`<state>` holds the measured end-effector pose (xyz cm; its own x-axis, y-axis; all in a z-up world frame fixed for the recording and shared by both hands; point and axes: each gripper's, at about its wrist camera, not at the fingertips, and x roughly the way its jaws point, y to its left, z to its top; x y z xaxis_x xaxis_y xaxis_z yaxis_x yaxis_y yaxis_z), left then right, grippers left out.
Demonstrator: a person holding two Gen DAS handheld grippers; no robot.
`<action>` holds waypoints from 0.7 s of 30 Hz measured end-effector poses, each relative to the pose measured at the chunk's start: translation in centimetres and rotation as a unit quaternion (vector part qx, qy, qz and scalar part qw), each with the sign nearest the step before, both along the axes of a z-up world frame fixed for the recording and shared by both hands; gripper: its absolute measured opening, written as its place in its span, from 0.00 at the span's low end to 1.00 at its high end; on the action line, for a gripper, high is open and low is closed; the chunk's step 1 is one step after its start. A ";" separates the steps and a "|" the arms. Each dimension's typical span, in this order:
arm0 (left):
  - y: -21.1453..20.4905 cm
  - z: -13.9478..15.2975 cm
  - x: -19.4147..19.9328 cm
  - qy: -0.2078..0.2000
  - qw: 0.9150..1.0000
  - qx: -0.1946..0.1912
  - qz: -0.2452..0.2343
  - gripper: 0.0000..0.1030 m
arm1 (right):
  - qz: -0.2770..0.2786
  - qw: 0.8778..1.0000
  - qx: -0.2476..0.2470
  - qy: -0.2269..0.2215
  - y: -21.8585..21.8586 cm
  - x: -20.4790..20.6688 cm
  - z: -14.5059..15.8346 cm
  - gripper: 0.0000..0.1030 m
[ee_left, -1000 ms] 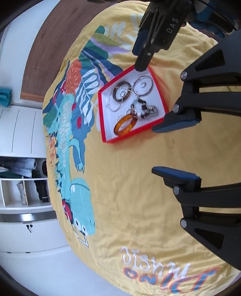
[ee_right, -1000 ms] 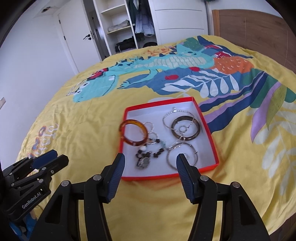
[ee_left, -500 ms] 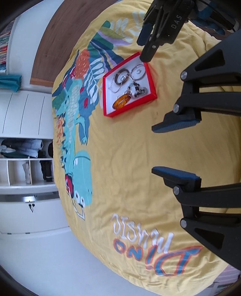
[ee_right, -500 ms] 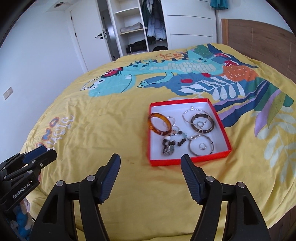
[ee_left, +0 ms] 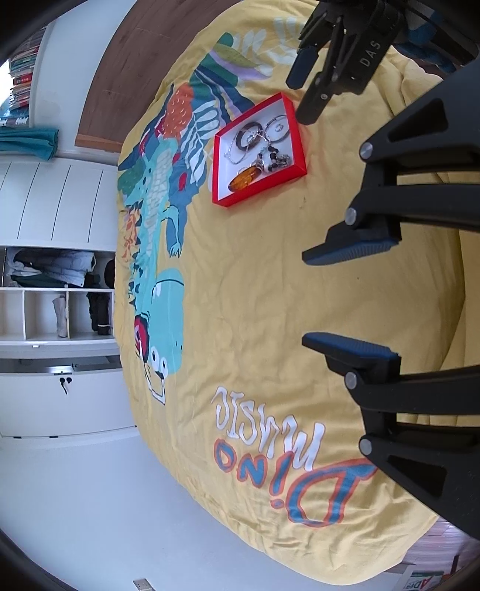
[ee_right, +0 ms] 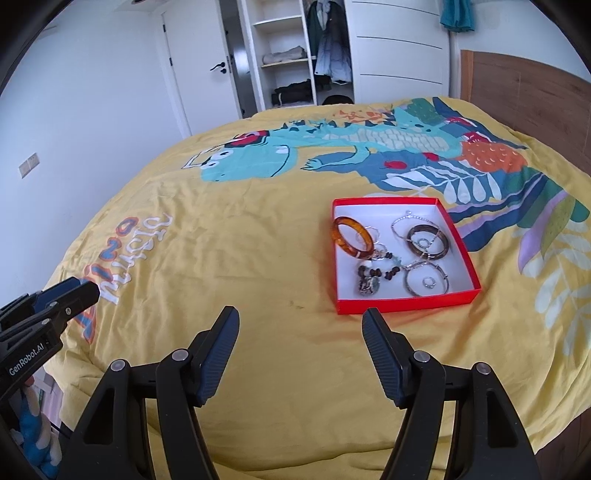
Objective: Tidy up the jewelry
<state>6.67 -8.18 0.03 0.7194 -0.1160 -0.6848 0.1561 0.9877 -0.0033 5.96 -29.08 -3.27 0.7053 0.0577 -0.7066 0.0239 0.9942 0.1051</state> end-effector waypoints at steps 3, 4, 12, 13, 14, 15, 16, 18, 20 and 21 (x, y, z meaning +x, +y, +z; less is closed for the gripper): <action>0.7 0.1 -0.3 -0.002 1.000 0.000 0.006 0.35 | 0.007 1.000 -0.002 -0.001 0.8 -0.2 -0.1 0.72; 0.9 0.1 -0.3 -0.003 1.000 0.001 0.009 0.35 | 0.010 1.000 -0.002 -0.001 1.0 -0.2 -0.1 0.72; 2.3 -0.2 -1.0 -0.007 1.000 0.008 0.022 0.35 | 0.024 1.000 -0.006 0.000 2.4 -0.4 -0.2 0.72; 2.5 -0.2 -1.1 -0.006 1.000 0.008 0.023 0.35 | 0.025 1.000 -0.007 0.000 2.5 -0.5 -0.3 0.73; 2.6 -0.3 -1.1 -0.005 1.000 0.007 0.024 0.35 | 0.026 1.000 -0.007 0.001 2.6 -0.6 -0.3 0.73; 2.7 -0.4 -1.2 -0.004 1.000 0.006 0.025 0.35 | 0.027 1.000 -0.007 0.001 2.6 -0.6 -0.3 0.73; 2.8 -0.4 -1.2 -0.003 1.000 0.006 0.026 0.35 | 0.028 1.000 -0.008 0.002 2.7 -0.6 -0.4 0.73; 3.0 -0.5 -1.4 -0.003 1.000 0.006 0.026 0.35 | 0.028 1.000 -0.009 0.003 2.8 -0.7 -0.4 0.73; 3.2 -0.6 -1.5 -0.002 1.000 0.005 0.025 0.35 | 0.029 1.000 -0.010 0.003 2.8 -0.8 -0.5 0.73; 3.2 -0.6 -1.5 -0.002 1.000 0.003 0.024 0.35 | 0.030 0.999 -0.011 0.004 2.8 -0.8 -0.5 0.73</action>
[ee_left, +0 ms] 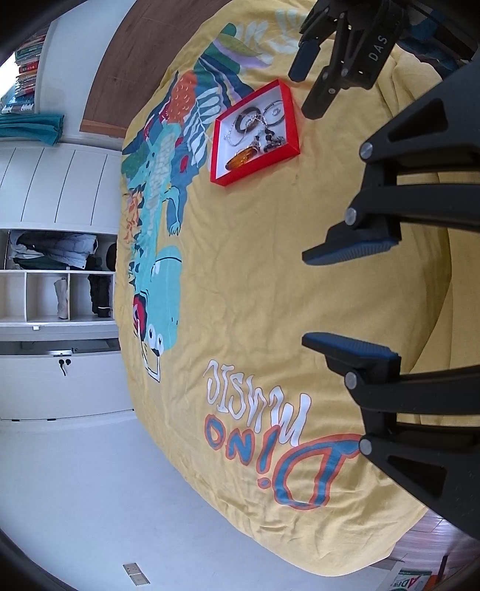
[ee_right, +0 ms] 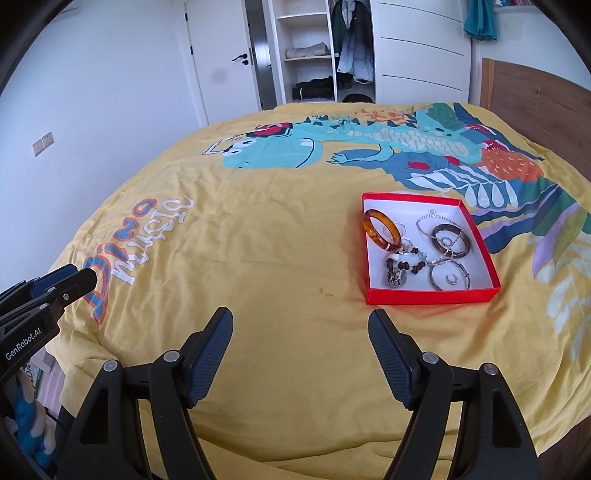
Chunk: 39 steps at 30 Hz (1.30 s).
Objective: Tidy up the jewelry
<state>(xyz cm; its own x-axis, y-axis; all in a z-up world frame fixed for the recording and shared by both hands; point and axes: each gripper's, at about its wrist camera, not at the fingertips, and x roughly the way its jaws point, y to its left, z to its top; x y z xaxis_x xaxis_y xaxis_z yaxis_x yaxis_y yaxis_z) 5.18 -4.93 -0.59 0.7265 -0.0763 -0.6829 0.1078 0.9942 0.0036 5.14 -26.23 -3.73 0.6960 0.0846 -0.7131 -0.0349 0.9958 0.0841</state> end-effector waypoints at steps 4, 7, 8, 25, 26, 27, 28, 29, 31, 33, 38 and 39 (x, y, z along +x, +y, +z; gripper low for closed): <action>0.1 -0.1 -0.2 0.001 1.000 0.001 0.000 0.35 | 0.001 1.000 -0.002 0.000 0.2 -0.2 0.0 0.73; 0.1 -0.2 -0.3 0.001 1.000 0.001 0.001 0.35 | 0.002 1.000 -0.002 0.000 0.3 -0.3 0.0 0.73; 0.1 -0.2 -0.3 0.001 1.000 0.001 0.001 0.35 | 0.003 1.000 -0.002 -0.001 0.3 -0.4 0.0 0.73; 0.5 -0.6 -0.9 0.003 1.000 0.002 0.001 0.35 | 0.003 1.000 -0.007 0.000 0.5 -1.1 -0.1 0.74; 0.5 -0.6 -0.9 0.003 1.000 0.002 0.003 0.35 | 0.003 1.000 -0.007 0.001 0.4 -1.2 -0.2 0.74; 0.5 -0.6 -1.0 0.003 1.000 0.003 0.002 0.35 | 0.003 1.000 -0.007 0.001 0.4 -1.2 -0.2 0.74; 0.5 -0.6 -0.9 0.003 1.000 0.002 0.002 0.35 | 0.003 1.000 -0.007 0.002 0.3 -1.3 -0.3 0.74; 0.4 -0.6 -0.9 0.003 1.000 0.001 0.003 0.35 | 0.003 1.000 -0.008 0.002 0.3 -1.3 -0.3 0.74; 0.4 -0.6 -1.0 0.004 1.000 0.001 0.003 0.35 | 0.002 1.000 -0.007 0.002 0.2 -1.4 -0.4 0.75; 0.5 -0.8 -1.2 0.004 1.000 0.002 0.002 0.35 | 0.002 1.000 -0.007 0.003 0.2 -1.4 -0.5 0.75; 0.5 -1.0 -1.5 0.004 1.000 0.002 0.002 0.36 | 0.002 1.000 -0.008 0.006 0.2 -1.5 -0.7 0.75; 0.5 -1.0 -1.3 0.004 1.000 0.002 0.002 0.36 | 0.002 1.000 -0.007 0.006 0.2 -1.5 -0.7 0.75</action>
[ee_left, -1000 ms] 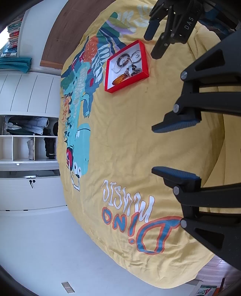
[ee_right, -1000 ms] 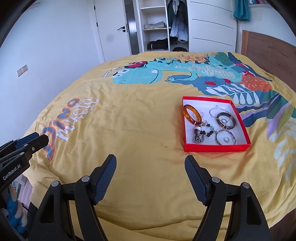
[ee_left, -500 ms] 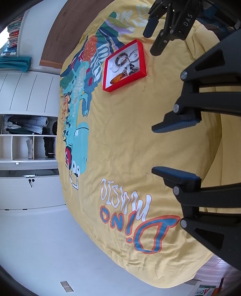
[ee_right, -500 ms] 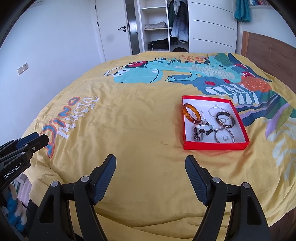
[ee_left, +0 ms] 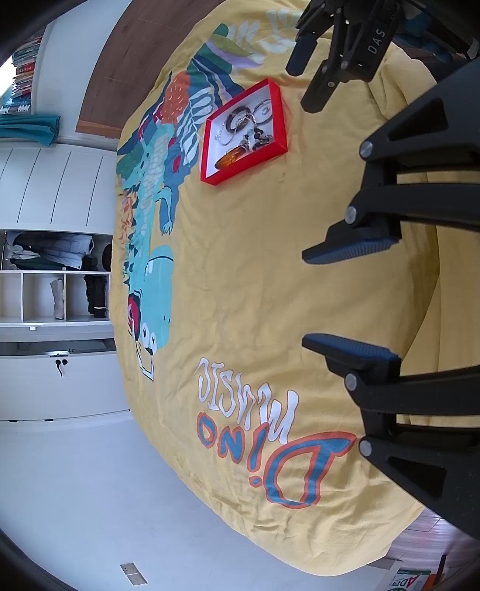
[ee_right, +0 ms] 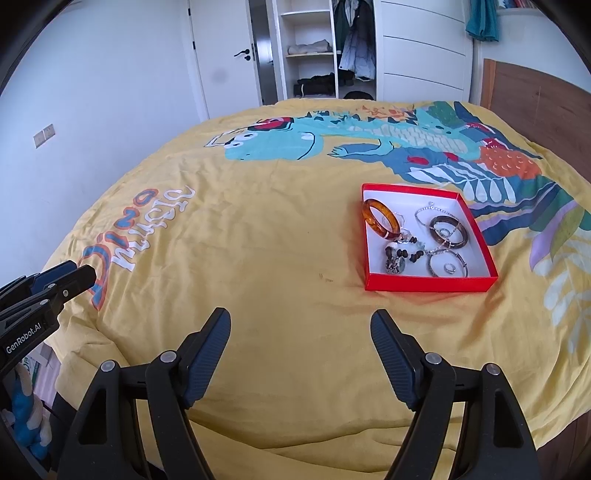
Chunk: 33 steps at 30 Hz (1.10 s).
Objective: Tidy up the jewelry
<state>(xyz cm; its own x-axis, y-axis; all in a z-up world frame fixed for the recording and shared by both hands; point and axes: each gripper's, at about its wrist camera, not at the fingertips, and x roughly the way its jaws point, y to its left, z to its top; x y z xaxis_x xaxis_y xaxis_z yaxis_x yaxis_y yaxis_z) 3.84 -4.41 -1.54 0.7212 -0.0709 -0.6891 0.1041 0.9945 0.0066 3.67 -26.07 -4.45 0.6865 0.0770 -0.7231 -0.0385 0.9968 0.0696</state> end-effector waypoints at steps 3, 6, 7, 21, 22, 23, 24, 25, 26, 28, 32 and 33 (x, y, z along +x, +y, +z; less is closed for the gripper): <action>0.1 -0.1 -0.1 0.003 1.000 0.000 0.000 0.37 | 0.000 1.000 0.000 0.000 0.0 0.0 0.0 0.75; 0.1 -0.4 0.0 0.004 1.000 0.001 -0.001 0.37 | -0.001 1.000 0.000 0.001 -0.1 0.0 -0.2 0.76; 0.1 -0.4 0.0 0.004 1.000 0.001 -0.002 0.37 | -0.002 1.000 0.000 0.002 -0.1 0.0 -0.2 0.76; 0.5 -1.2 0.4 0.011 1.000 0.000 -0.001 0.37 | -0.001 1.000 -0.002 0.004 -0.5 -0.1 -0.4 0.76; 0.4 -1.2 0.5 0.011 1.000 0.000 -0.002 0.37 | -0.001 1.000 -0.002 0.004 -0.5 -0.1 -0.4 0.76; 0.4 -1.2 0.4 0.012 1.000 0.000 -0.003 0.37 | -0.001 1.000 -0.003 0.003 -0.5 -0.1 -0.4 0.76; 0.4 -1.3 0.4 0.013 1.000 0.000 -0.003 0.37 | -0.002 1.000 -0.002 0.003 -0.6 -0.1 -0.4 0.76; 0.3 -1.2 0.5 0.014 1.000 0.000 -0.004 0.37 | -0.002 1.000 -0.002 0.003 -0.6 -0.1 -0.4 0.76; 0.3 -1.3 0.5 0.015 1.000 0.000 -0.004 0.37 | -0.002 1.000 -0.002 0.003 -0.7 -0.1 -0.4 0.76; 0.1 -1.3 0.5 0.017 1.000 0.000 -0.004 0.37 | -0.004 1.000 -0.002 0.003 -0.8 -0.2 -0.5 0.77; 0.1 -1.3 0.5 0.018 1.000 -0.001 -0.006 0.37 | -0.005 1.000 -0.003 0.003 -0.9 -0.3 -0.5 0.78; 0.0 -1.2 0.6 0.018 1.000 -0.001 -0.005 0.37 | -0.004 1.000 -0.003 0.003 -0.9 -0.2 -0.5 0.78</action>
